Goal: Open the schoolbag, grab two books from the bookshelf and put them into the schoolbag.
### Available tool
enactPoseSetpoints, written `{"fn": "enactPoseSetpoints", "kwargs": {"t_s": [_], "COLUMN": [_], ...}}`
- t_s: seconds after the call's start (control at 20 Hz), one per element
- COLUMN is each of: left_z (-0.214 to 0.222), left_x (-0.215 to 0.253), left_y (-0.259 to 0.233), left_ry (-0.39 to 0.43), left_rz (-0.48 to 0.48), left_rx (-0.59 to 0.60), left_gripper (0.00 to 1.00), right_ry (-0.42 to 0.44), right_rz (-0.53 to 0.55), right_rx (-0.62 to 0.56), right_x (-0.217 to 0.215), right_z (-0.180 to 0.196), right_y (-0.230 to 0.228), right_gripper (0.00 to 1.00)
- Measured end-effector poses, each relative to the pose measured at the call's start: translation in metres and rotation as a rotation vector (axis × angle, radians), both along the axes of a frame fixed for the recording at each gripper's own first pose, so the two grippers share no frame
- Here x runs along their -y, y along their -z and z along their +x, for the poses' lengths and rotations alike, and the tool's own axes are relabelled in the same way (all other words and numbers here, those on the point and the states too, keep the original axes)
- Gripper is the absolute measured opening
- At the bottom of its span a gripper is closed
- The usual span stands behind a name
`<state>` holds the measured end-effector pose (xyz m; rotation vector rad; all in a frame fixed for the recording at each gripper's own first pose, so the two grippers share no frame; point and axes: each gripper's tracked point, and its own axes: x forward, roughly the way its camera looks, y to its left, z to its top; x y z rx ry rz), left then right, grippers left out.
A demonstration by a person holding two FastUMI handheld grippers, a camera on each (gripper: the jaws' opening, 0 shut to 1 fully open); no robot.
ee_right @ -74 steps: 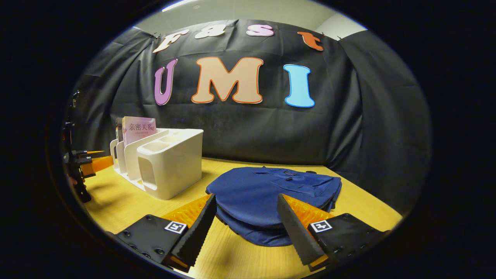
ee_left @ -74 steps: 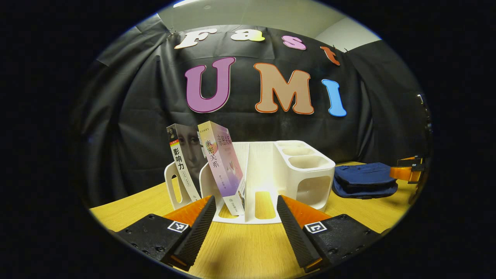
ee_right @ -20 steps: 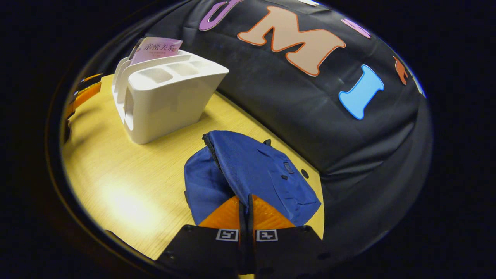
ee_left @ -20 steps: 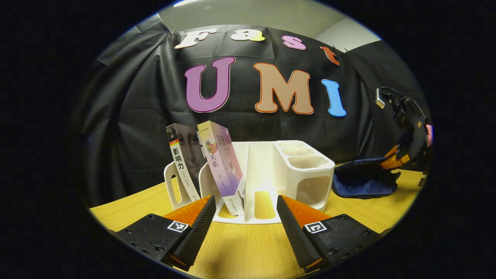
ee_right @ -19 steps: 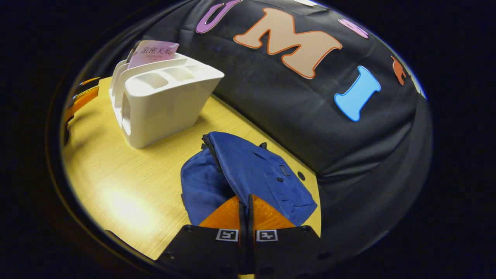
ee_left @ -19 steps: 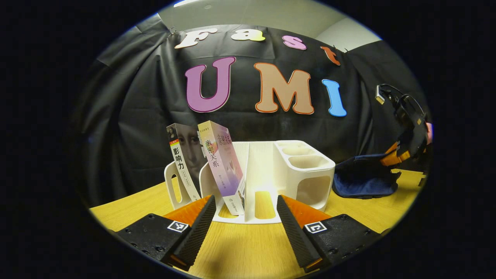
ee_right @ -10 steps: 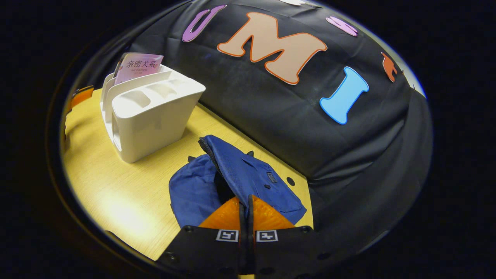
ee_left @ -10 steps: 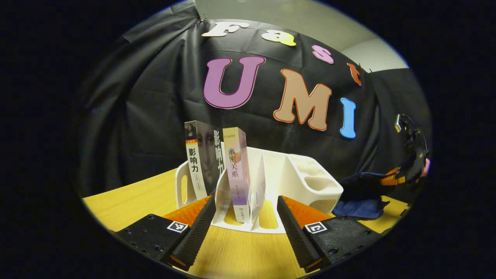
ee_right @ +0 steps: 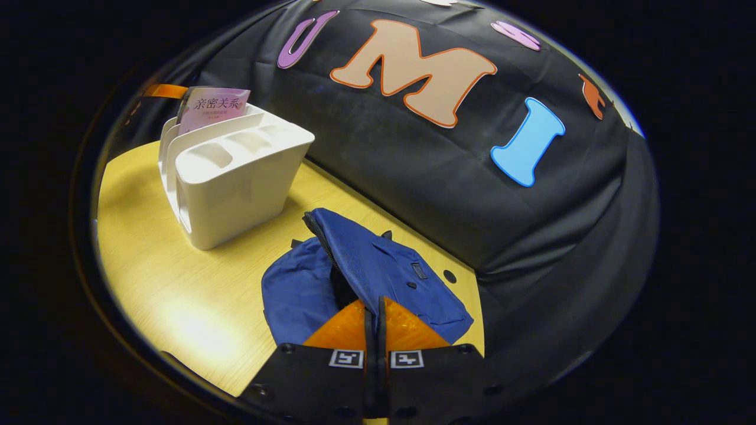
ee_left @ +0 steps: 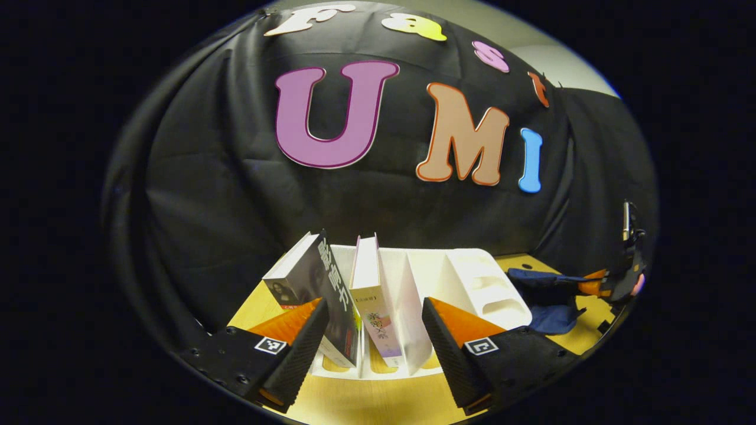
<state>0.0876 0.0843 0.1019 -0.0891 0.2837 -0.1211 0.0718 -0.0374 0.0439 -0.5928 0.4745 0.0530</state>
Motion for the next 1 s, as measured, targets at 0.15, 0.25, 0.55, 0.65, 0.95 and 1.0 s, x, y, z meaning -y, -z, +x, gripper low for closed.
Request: {"fn": "enactPoseSetpoints", "kwargs": {"t_s": [0.15, 0.25, 0.55, 0.65, 0.95, 1.0], "left_z": [0.023, 0.037, 0.057, 0.061, 0.053, 0.054], "left_x": [0.002, 0.009, 0.005, 0.002, 0.024, 0.025], "left_y": [0.014, 0.02, 0.026, 0.044, 0.041, 0.038], "left_ry": [-0.009, 0.013, 0.086, 0.116, 0.201, 0.197], "left_rz": [0.035, 0.052, 0.095, 0.169, 0.162, 0.152], "left_rx": [-0.08, -0.147, -0.406, -0.525, -0.568, -0.558], "left_gripper": [0.92, 0.92, 0.84, 0.72, 0.41, 0.4], "right_ry": [-0.011, -0.022, -0.035, -0.036, -0.043, -0.042], "right_rz": [-0.013, -0.032, -0.049, -0.051, -0.06, -0.061], "right_rx": [-0.014, -0.028, -0.046, -0.047, -0.059, -0.059], "right_x": [-0.001, -0.003, -0.005, -0.006, -0.007, -0.006], "right_z": [-0.001, -0.003, -0.003, -0.003, -0.004, -0.004], "right_y": [0.003, 0.007, 0.01, 0.011, 0.014, 0.014], "right_gripper": [0.03, 0.03, 0.03, 0.03, 0.03, 0.03]}}
